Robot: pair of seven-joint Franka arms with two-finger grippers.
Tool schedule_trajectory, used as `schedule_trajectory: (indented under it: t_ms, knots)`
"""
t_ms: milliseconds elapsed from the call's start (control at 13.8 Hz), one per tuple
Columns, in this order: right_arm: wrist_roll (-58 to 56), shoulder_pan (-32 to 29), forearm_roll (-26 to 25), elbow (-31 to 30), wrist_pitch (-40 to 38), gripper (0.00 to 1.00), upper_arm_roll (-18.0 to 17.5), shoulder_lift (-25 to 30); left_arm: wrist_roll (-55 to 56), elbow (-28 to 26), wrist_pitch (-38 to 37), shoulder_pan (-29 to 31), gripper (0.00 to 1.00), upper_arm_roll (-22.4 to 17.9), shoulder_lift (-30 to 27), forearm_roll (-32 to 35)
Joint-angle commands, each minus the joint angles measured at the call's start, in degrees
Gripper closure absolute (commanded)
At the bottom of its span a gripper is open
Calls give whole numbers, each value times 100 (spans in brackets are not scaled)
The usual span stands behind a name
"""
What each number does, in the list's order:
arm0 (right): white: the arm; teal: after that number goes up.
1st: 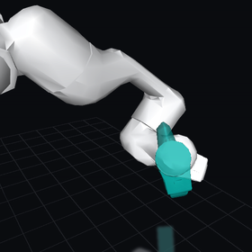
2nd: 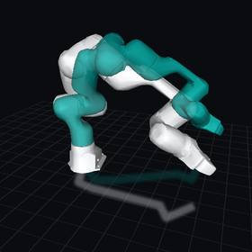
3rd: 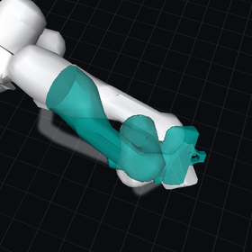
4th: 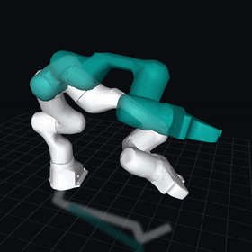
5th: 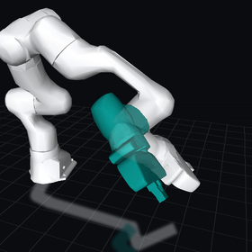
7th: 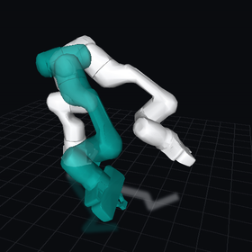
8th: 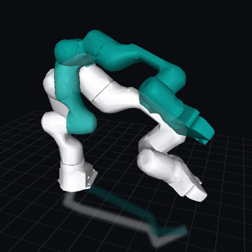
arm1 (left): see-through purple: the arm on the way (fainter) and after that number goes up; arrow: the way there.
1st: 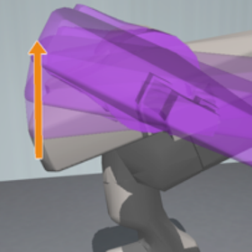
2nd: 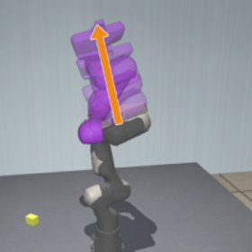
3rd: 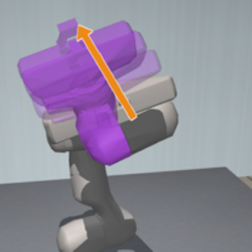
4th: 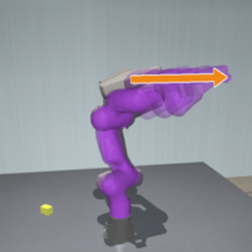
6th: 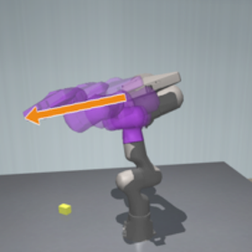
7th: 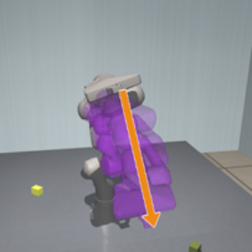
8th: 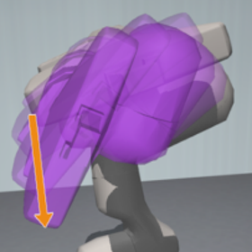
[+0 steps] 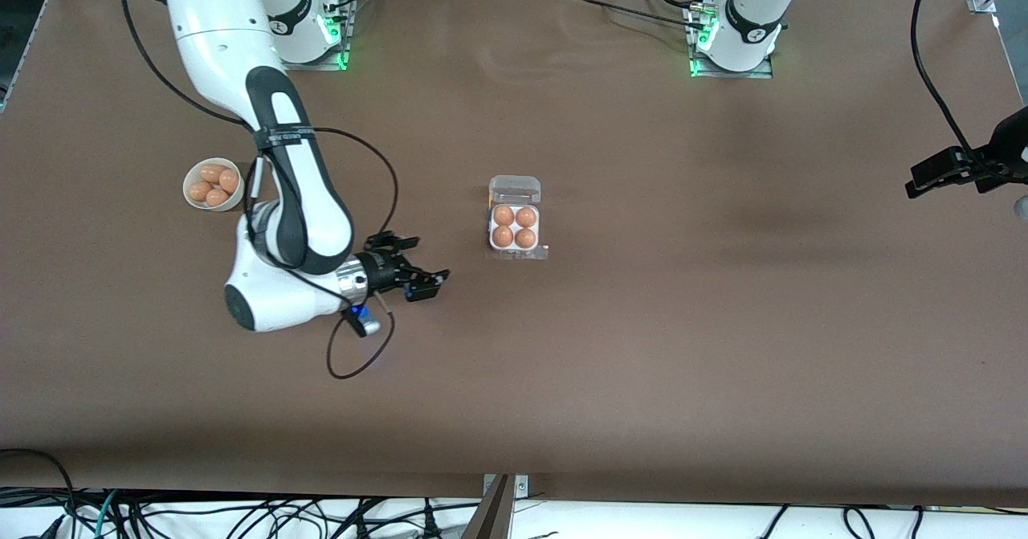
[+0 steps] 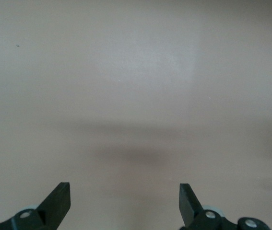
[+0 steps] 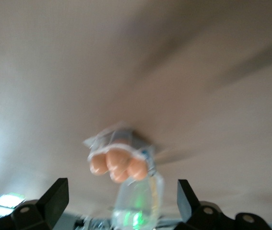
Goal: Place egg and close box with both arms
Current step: 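Withdraw the right gripper while the left gripper reaches the box lid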
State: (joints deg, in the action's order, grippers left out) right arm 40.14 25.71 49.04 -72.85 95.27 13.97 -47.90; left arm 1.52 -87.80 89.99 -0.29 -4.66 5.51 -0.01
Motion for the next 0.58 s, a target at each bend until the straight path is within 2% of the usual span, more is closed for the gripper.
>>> schedule_trajectory:
  t_ms: [0,145,290,435,508]
  knots:
    - [-163,-31,-1050,43,-105,0,123,315,-21,140,-393,-260,17,158,55,-200]
    - [-515,-31,-1570,43,-175,0,351,491,110,158,-779,-558,35,185,178,-630]
    - [-813,-57,-1774,51,-342,0,562,597,426,158,-1131,-805,52,194,301,-1148]
    - [-1182,-58,-1941,52,-413,0,642,702,786,149,-1360,-1025,71,229,433,-1632]
    - [-1384,-75,-2255,43,-396,0,651,773,823,149,-1465,-1217,77,229,538,-1773]
